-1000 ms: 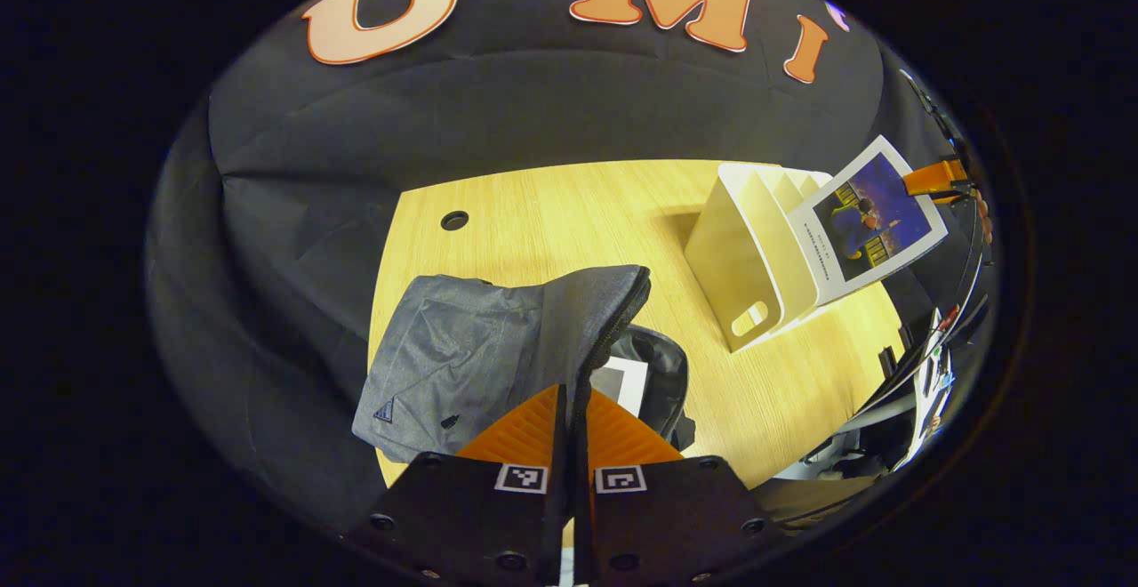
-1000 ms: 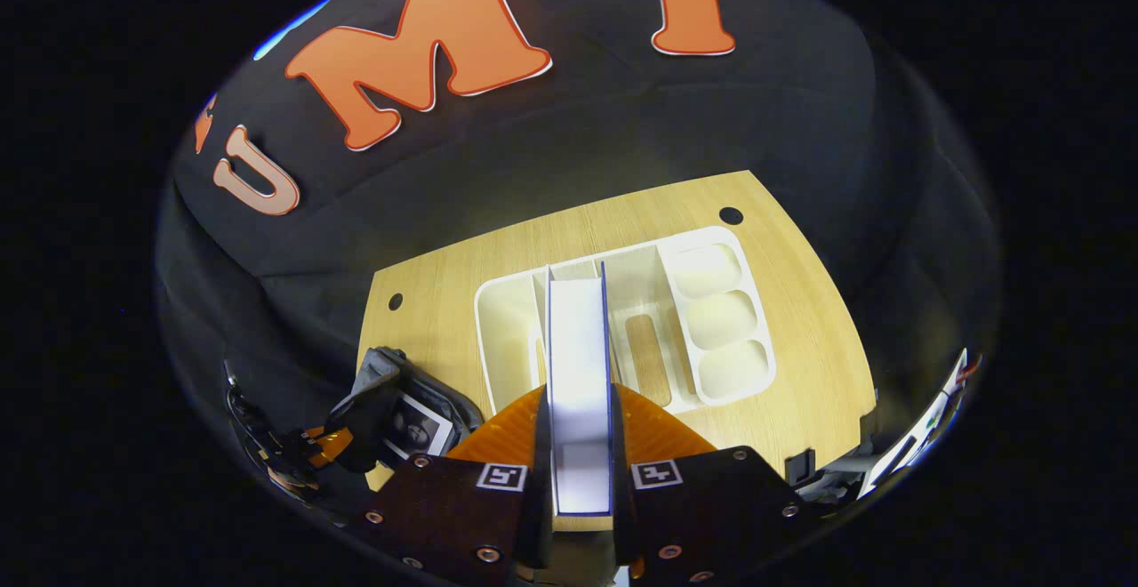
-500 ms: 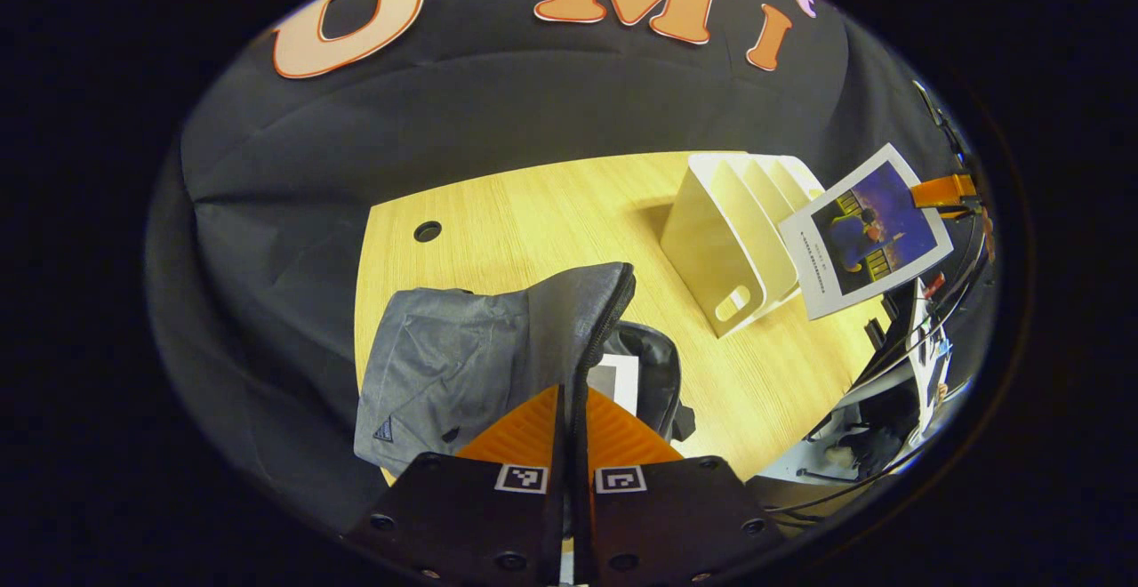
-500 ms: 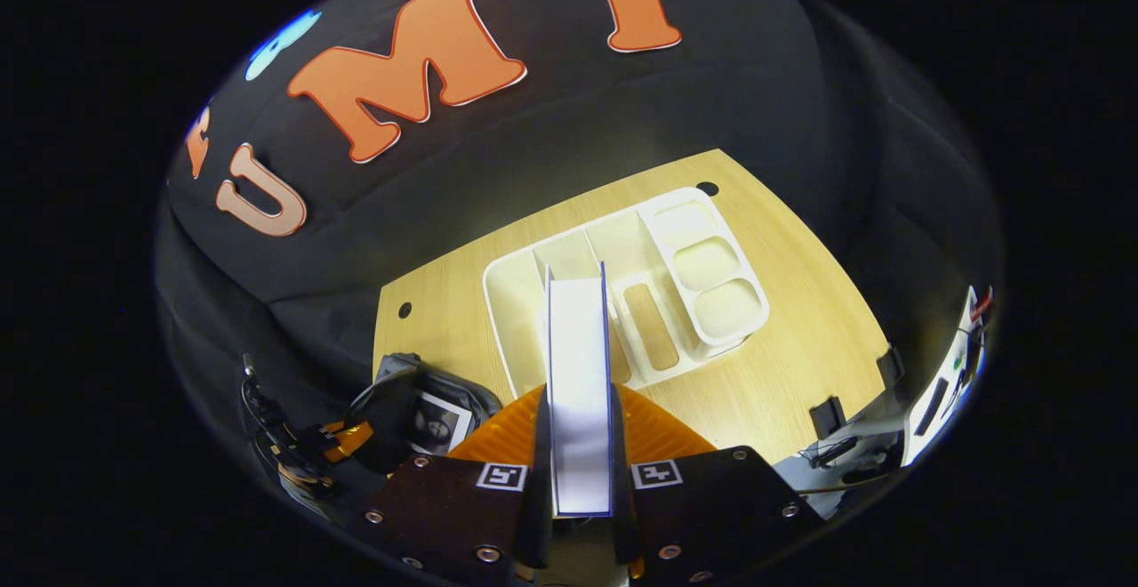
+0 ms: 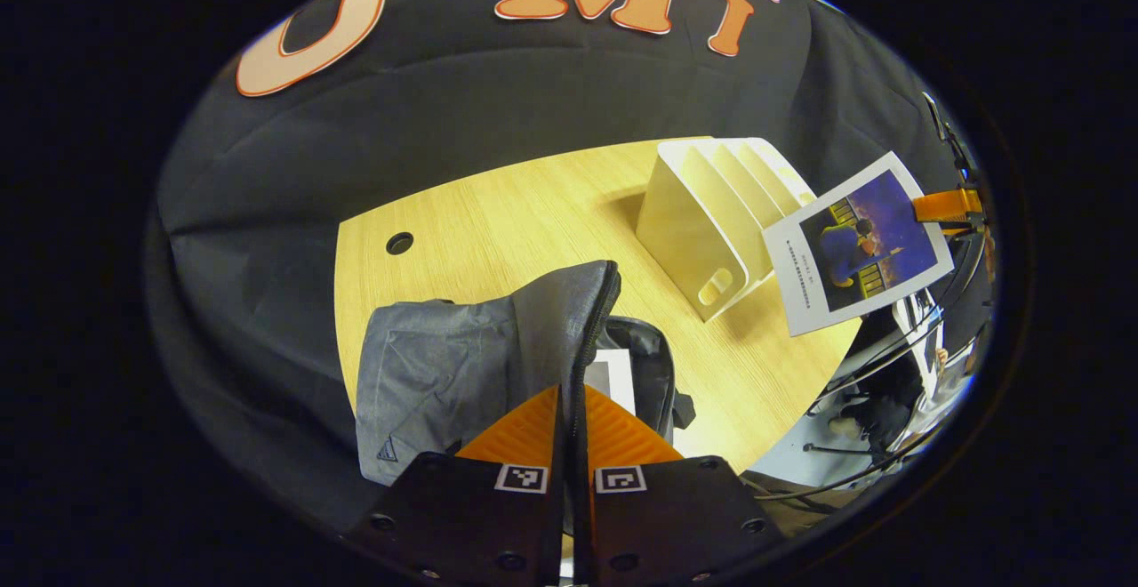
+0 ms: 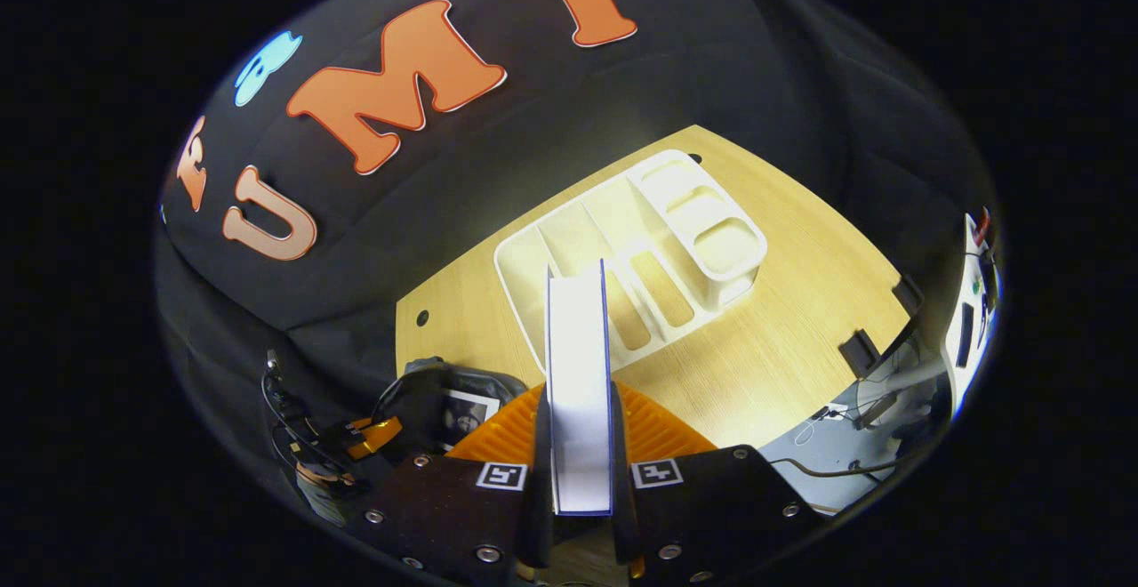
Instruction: Open the schoolbag, grab two books from the bookshelf and put them into the schoolbag.
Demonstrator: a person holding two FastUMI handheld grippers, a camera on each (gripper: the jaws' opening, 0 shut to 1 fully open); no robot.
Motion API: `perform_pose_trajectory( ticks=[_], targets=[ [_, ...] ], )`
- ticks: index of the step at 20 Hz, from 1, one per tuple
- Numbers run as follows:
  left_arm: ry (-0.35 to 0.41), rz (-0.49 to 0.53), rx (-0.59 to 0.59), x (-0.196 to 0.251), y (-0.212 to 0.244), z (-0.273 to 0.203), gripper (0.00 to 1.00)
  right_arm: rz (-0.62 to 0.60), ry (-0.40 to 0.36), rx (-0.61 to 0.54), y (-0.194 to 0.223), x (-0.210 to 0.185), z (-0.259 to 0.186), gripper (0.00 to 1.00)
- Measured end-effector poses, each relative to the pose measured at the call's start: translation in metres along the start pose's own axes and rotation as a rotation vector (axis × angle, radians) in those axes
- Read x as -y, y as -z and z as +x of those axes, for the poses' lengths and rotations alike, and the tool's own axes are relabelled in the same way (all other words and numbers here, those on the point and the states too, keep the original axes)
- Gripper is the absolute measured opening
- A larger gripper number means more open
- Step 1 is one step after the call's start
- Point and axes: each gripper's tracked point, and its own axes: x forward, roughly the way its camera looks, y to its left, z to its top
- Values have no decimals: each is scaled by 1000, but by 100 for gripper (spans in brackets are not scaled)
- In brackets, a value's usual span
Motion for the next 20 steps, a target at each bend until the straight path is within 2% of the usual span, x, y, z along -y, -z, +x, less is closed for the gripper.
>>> perform_pose_trajectory(
  ticks=[5, 10, 13, 16, 20],
  targets=[
    [22, 41, -4, 0, 1, 0, 6, 42, 5, 7, 33, 2, -8, 28],
    [29, 72, -7, -1, -1, -1, 6, 112, -80, -27, 70, -22, 2, 27],
    [30, 87, -7, -2, -1, -3, 6, 115, -72, -28, 83, -23, 10, 26],
    [21, 102, -7, -6, -2, -6, 6, 153, -174, -50, 95, -51, 7, 26],
    [27, 97, -6, -10, -5, -10, 5, 192, -243, -64, 108, -72, 25, 25]
  ],
)
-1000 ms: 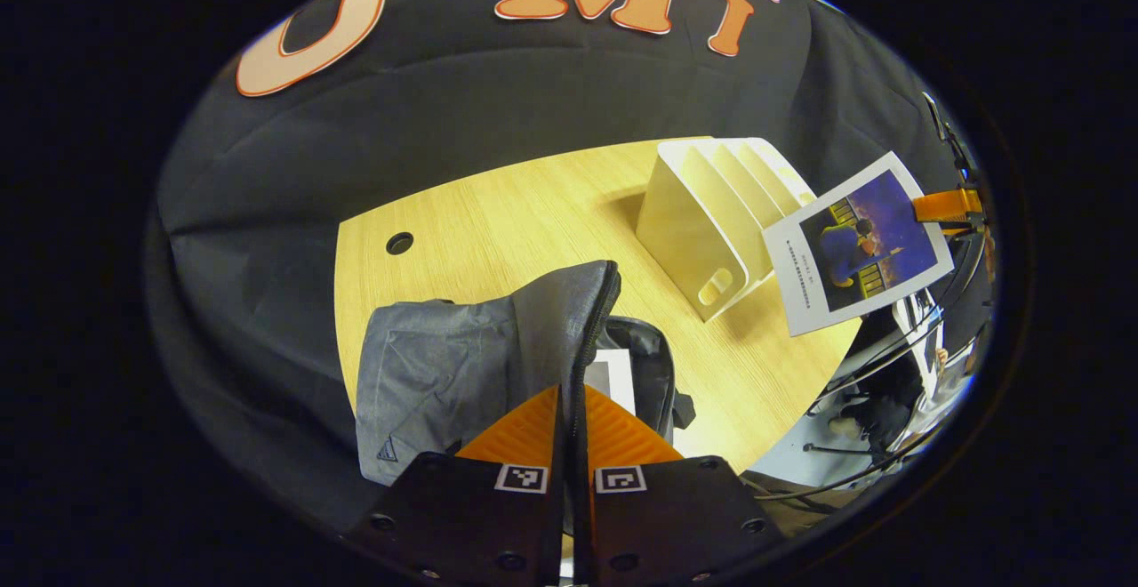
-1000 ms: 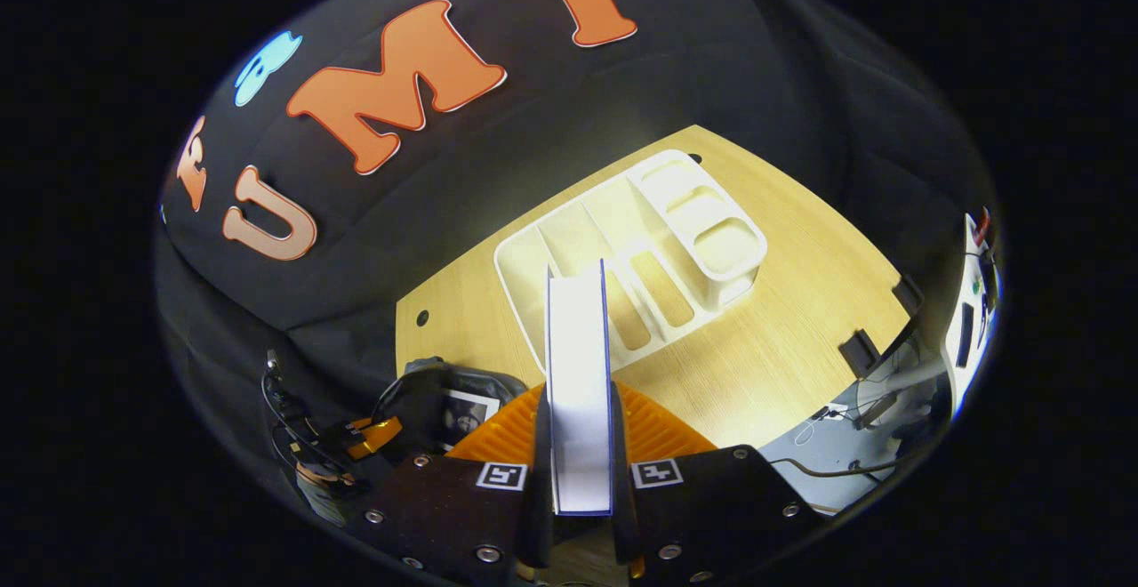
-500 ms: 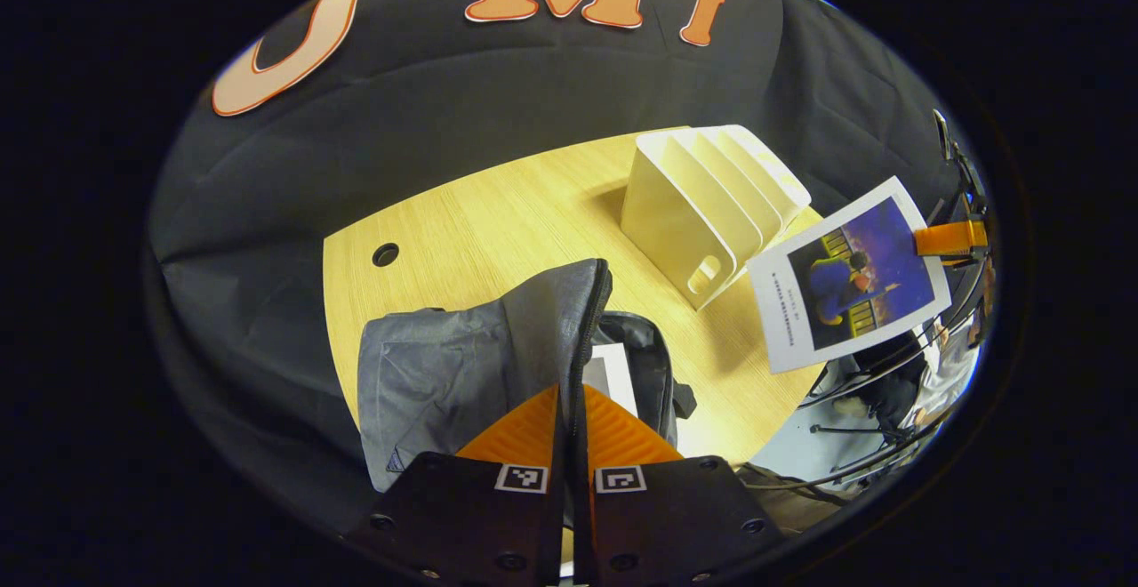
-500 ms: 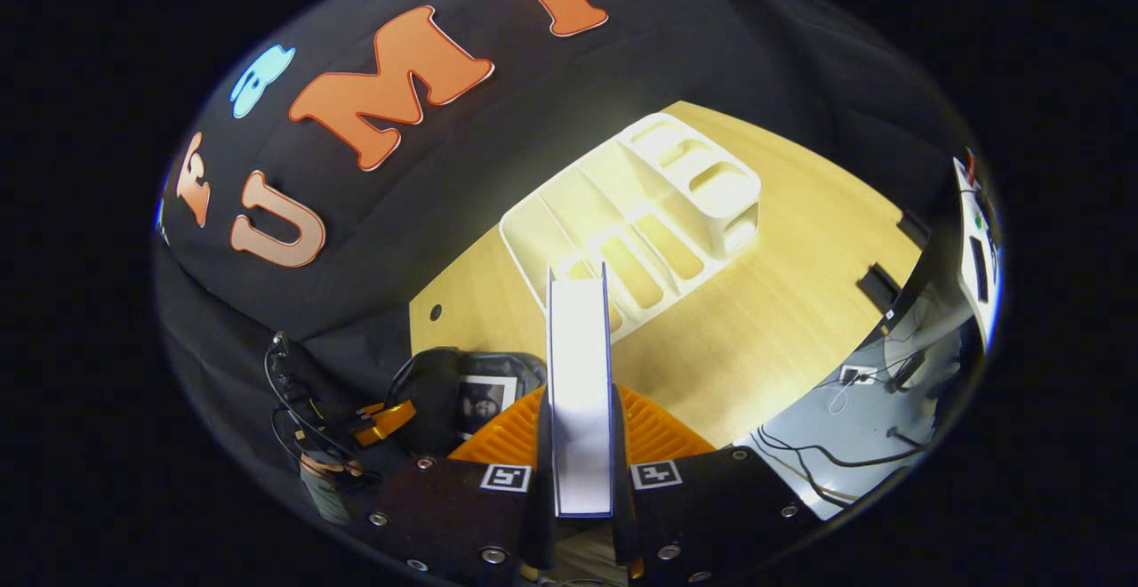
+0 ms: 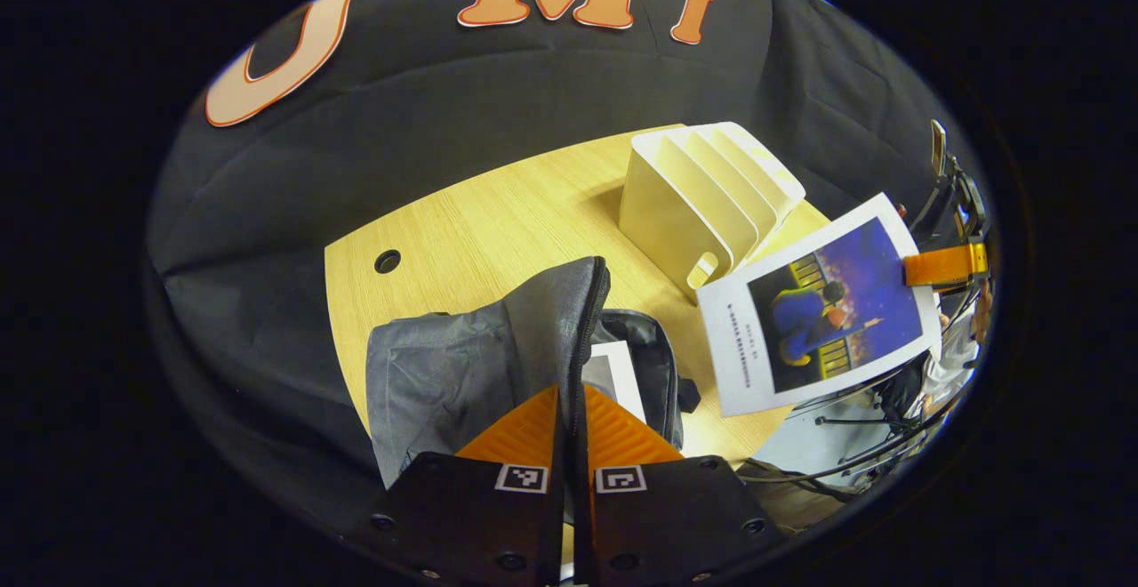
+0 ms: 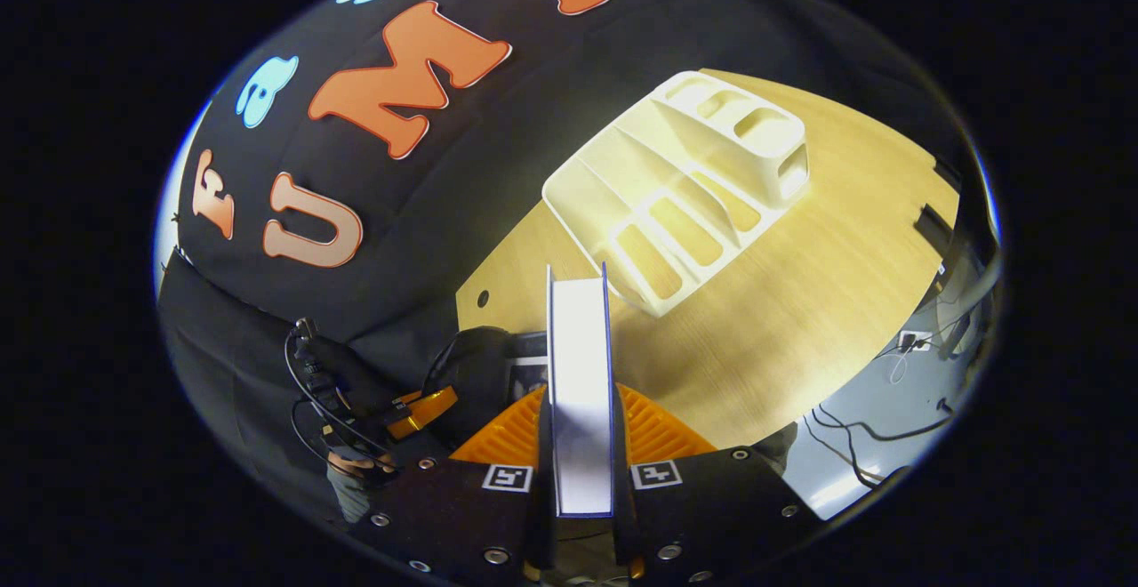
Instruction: Open the schoolbag, grab two books from the bookshelf and put them into the schoolbag.
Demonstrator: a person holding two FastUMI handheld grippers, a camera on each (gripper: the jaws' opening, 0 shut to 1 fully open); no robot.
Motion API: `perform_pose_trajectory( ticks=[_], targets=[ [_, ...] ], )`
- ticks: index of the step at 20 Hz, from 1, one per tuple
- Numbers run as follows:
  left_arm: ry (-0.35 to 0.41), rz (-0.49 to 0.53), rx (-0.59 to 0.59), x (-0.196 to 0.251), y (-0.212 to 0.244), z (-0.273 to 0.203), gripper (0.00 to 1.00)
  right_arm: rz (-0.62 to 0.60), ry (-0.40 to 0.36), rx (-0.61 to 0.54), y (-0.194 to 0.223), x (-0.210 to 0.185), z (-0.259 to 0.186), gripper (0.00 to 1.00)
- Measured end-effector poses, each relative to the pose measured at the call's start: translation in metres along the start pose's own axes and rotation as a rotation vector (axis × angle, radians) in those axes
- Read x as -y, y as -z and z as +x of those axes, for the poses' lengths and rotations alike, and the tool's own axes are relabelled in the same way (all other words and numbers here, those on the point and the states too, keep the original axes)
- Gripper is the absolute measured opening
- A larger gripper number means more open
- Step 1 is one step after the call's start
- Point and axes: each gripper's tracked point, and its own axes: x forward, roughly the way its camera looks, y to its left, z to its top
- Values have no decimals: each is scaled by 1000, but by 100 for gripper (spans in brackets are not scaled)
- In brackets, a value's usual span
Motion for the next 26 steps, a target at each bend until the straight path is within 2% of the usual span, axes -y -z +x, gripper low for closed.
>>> perform_pose_trajectory(
  ticks=[10, 18, 26],
  targets=[
    [10, -40, 24, -2, -3, -8, 5, 107, -233, -62, 48, -42, 85, 25],
    [40, -40, 38, 16, -6, -11, 6, 116, -327, -78, 79, -68, 149, 25],
    [71, -16, 46, 38, -9, -10, 7, 230, -395, -70, 93, -71, 189, 26]
  ],
)
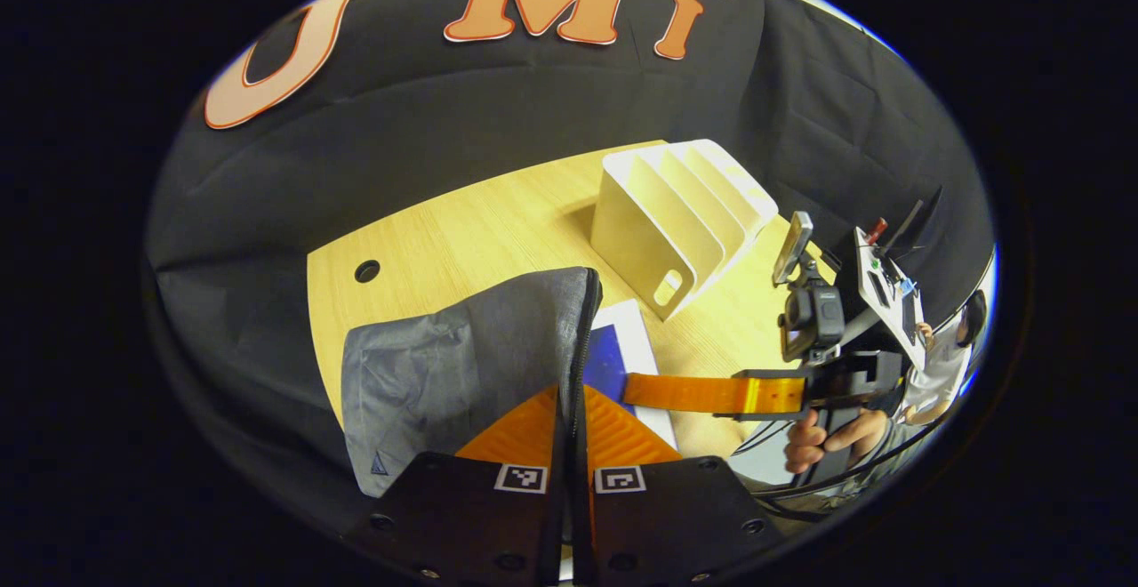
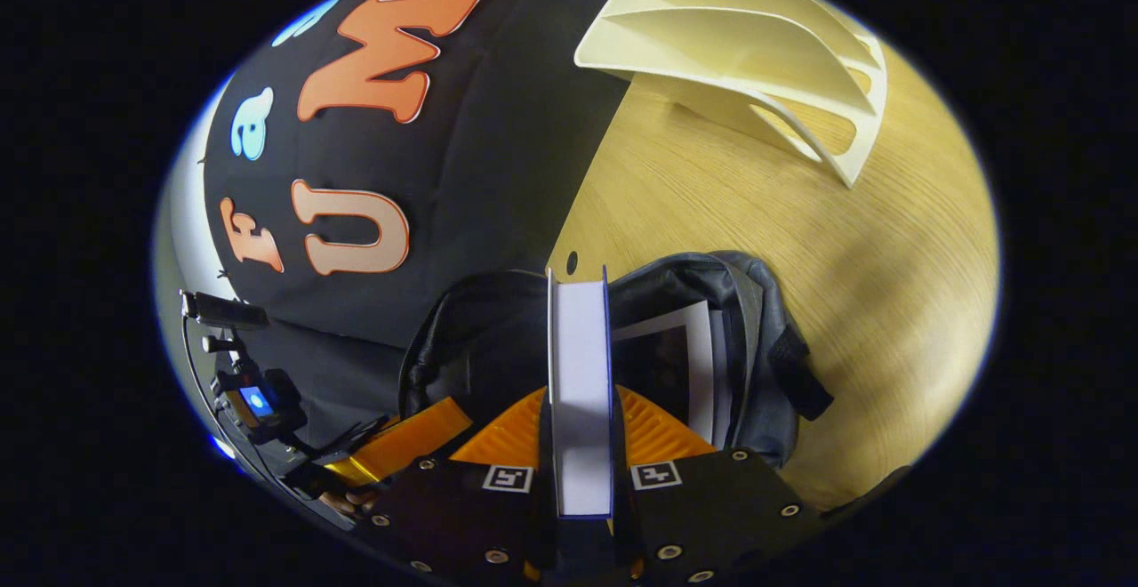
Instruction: Open the schoolbag, grab two books from the bookshelf and put them into the schoolbag.
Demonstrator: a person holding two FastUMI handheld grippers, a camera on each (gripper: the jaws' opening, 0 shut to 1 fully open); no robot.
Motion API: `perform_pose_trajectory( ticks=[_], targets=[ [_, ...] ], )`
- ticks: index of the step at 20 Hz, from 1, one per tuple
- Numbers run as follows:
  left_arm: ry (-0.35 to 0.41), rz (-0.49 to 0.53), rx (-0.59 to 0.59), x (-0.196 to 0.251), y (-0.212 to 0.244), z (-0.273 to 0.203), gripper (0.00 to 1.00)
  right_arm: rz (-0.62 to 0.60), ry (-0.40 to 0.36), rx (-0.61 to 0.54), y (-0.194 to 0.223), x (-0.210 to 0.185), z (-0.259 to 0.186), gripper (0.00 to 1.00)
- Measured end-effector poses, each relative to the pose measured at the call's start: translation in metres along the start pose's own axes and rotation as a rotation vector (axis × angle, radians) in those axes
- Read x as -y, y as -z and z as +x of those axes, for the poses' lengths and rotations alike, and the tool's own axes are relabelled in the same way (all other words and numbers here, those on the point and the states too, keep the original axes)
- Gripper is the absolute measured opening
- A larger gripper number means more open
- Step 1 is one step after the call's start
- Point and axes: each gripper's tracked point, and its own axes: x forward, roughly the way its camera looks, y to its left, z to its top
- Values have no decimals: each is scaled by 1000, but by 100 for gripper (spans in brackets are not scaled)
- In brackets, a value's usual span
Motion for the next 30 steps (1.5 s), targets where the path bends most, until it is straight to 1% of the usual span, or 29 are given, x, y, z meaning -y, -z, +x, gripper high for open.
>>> perform_pose_trajectory(
  ticks=[3, 6, 8, 9, 10, 11, 12, 13, 14, 15, 16, 17, 18, 19, 20, 21, 22, 23, 25, 26, 27, 28, 29, 30],
  targets=[
    [13, 1, -11, 10, 4, 1, 5, 9, -14, 3, 3, 5, 15, 25],
    [15, -10, -11, 9, 4, 5, 5, 18, 3, -4, 2, 12, 31, 25],
    [25, -23, -16, 11, 7, 11, 5, 18, 39, -12, 2, 14, 35, 27],
    [24, -23, -17, 10, 9, 14, 5, 4, 82, -20, 1, 18, 34, 30],
    [12, -32, -18, 8, 9, 15, 6, -30, 144, -34, 0, 27, 31, 33],
    [0, -33, -18, 7, 12, 16, 6, -70, 178, -42, -3, 32, 25, 40],
    [-12, -41, -12, 8, 15, 16, 5, -110, 187, -54, -7, 33, 17, 43],
    [-18, -51, -8, 10, 19, 16, 6, -144, 188, -48, -13, 29, 6, 51],
    [-22, -63, -7, 12, 21, 18, 6, -178, 199, -38, -21, 29, -2, 40],
    [-10, -82, -11, 18, 27, 17, 8, -211, 214, -31, -31, 30, -13, 65],
    [3, -103, -8, 25, 28, 20, 10, -244, 228, -29, -39, 31, -23, 71],
    [7, -119, -14, 30, 31, 21, 13, -280, 236, -20, -51, 30, -33, 67],
    [9, -135, -17, 35, 31, 23, 15, -315, 248, -7, -64, 30, -44, 87],
    [6, -152, -19, 41, 31, 28, 21, -348, 262, 8, -78, 31, -56, 94],
    [-3, -162, -23, 46, 30, 30, 31, -379, 288, 23, -93, 34, -68, 96],
    [-19, -153, -27, 52, 31, 34, 45, -405, 304, 30, -107, 35, -79, 98],
    [-43, -143, -31, 55, 32, 37, 56, -433, 319, 45, -120, 36, -90, 98],
    [-59, -146, -39, 61, 34, 40, 67, -466, 331, 69, -136, 28, -100, 98],
    [-69, -178, -31, 74, 29, 46, 72, -528, 360, 118, -166, 29, -124, 98],
    [-77, -204, -8, 79, 22, 49, 75, -562, 372, 143, -180, 27, -135, 98],
    [-80, -234, 8, 85, 15, 49, 82, -599, 383, 162, -194, 24, -144, 98],
    [-80, -258, 26, 92, 8, 51, 83, -638, 397, 175, -207, 22, -153, 98],
    [-90, -270, 48, 96, 0, 53, 95, -687, 412, 198, -221, 19, -163, 98],
    [-111, -264, 76, 96, -11, 53, 96, -740, 429, 225, -237, 21, -172, 98]
  ],
)
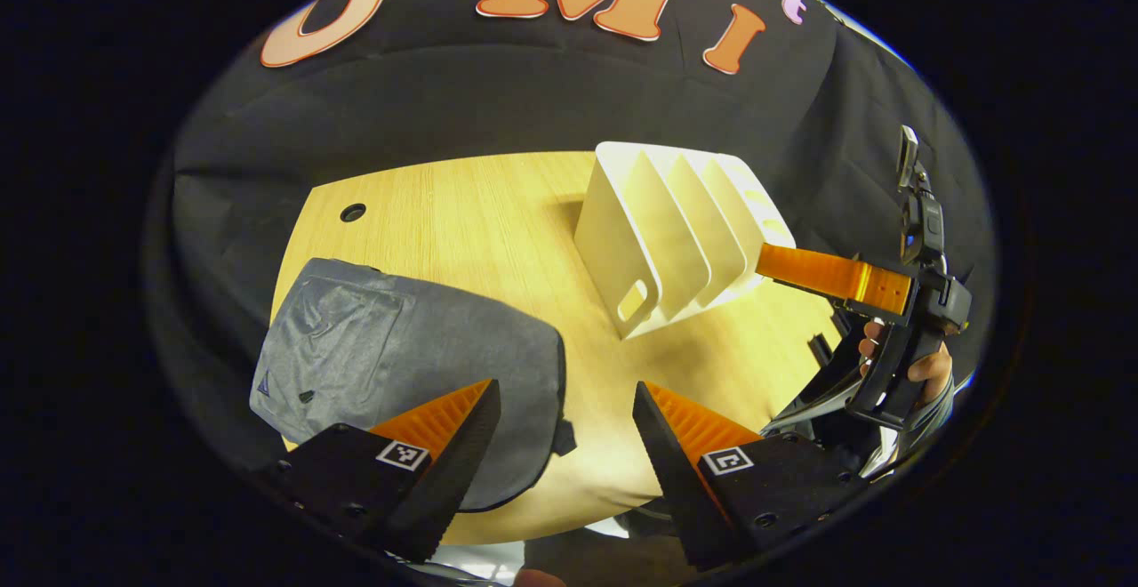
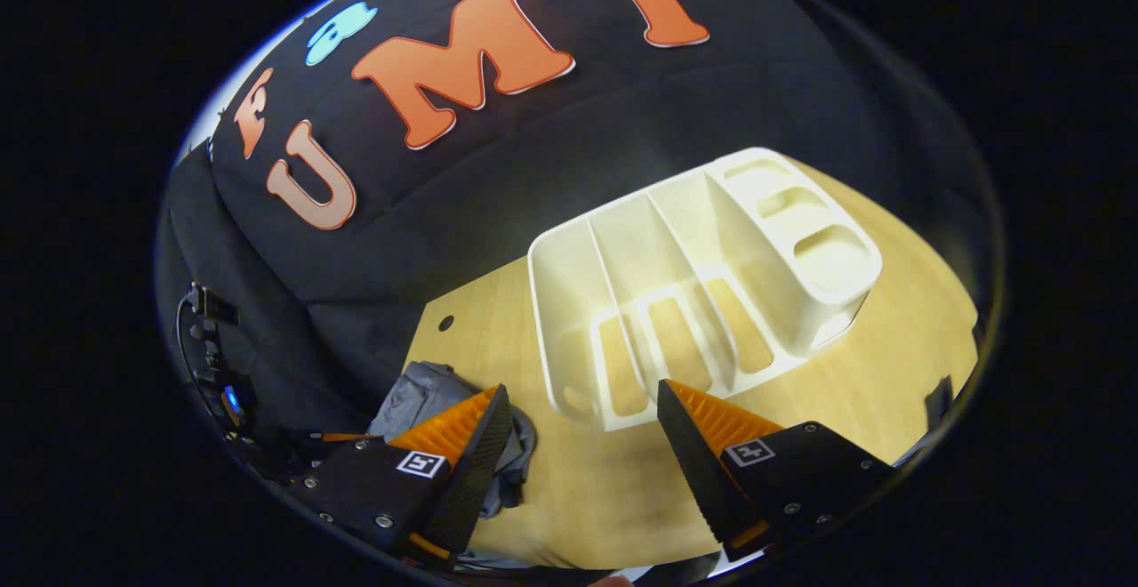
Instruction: Open the schoolbag, grab two books from the bookshelf and put them into the schoolbag.
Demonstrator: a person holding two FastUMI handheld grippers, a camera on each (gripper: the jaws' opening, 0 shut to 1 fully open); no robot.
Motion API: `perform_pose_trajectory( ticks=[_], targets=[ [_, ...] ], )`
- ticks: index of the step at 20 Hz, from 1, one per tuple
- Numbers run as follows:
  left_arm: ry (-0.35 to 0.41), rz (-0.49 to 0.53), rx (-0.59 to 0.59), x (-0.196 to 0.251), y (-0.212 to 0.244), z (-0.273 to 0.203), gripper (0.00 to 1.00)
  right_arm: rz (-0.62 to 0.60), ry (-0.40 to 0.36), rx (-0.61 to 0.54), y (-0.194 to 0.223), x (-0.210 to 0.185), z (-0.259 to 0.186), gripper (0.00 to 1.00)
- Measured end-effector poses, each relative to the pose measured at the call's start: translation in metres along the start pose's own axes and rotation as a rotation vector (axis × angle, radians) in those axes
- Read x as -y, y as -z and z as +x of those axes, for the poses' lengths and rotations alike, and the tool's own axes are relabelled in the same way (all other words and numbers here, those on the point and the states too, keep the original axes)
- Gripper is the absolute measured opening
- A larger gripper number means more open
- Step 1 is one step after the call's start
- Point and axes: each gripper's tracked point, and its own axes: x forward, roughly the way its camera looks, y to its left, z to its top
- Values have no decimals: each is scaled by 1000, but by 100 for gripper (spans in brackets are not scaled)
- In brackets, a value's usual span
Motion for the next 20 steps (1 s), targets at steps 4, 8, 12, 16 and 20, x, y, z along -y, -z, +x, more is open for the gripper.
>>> perform_pose_trajectory(
  ticks=[4, 8, 12, 16, 20],
  targets=[
    [-35, -1, 165, 34, -45, -1, 95, -165, 17, 107, -51, 15, -23, 98],
    [-103, 12, 369, 60, -105, -32, 98, -256, -12, 202, -93, 16, -47, 98],
    [-277, -26, 499, 54, -135, -65, 97, -392, -16, 286, -122, 25, -69, 98],
    [-336, -54, 696, 72, -167, -114, 97, -477, -8, 350, -146, 32, -91, 98],
    [-362, -42, 844, 105, -179, -152, 96, -507, -13, 436, -171, 22, -111, 98]
  ],
)
